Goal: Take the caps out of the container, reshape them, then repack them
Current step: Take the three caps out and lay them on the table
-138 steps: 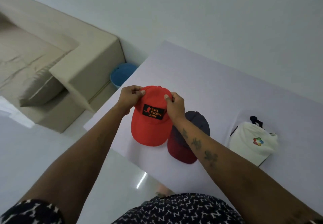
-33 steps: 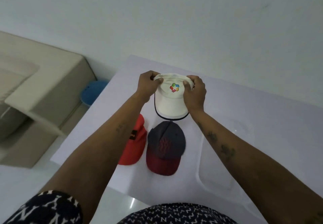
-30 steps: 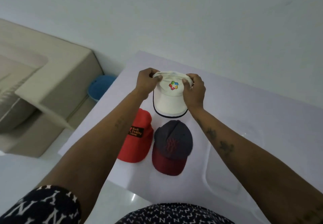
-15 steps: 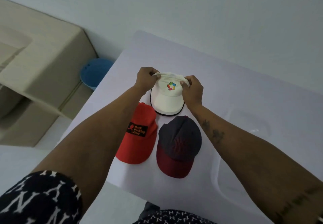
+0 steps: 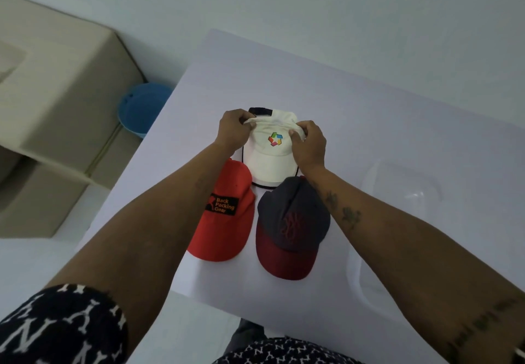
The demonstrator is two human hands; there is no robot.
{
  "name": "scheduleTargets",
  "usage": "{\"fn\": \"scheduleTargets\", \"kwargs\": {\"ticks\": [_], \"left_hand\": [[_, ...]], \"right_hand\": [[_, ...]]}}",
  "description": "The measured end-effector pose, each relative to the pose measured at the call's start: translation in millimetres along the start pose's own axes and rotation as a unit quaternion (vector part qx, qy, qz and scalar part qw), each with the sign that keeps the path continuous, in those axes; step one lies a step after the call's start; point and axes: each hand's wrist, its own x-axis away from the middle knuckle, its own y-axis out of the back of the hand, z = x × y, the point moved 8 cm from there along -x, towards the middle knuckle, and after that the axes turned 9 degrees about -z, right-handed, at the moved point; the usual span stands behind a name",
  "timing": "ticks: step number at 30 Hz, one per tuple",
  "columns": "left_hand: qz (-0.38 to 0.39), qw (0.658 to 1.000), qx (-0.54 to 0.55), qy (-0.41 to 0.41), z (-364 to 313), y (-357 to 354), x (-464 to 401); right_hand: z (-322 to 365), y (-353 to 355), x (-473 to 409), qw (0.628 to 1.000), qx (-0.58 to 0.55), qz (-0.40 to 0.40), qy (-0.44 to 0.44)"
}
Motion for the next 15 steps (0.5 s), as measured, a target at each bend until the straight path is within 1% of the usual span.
{"fn": "scheduleTargets", "kwargs": {"ticks": [5,7,9,13,15], "left_hand": [[-0.002,1.0,-0.009,0.0,3,-4,5],[-0.023,0.999,-0.026,-0.008,6,0,10],[-0.058,0.997,-0.022,-0.034,3,5,23],[-0.126,0.983,0.072,-0.112,-24,19,70],[-0.133,0.974,0.11,-0.146,-38,22,100]], "right_hand": [[-6,9,6,1.0,-0.002,0.012,-0.014],[-10,16,10,1.0,-0.004,0.015,-0.024],[-15,31,16,1.0,0.002,0.002,-0.03],[-27,68,28,0.997,-0.009,-0.029,-0.064],[-31,83,38,0.996,-0.023,-0.041,-0.081]]}}
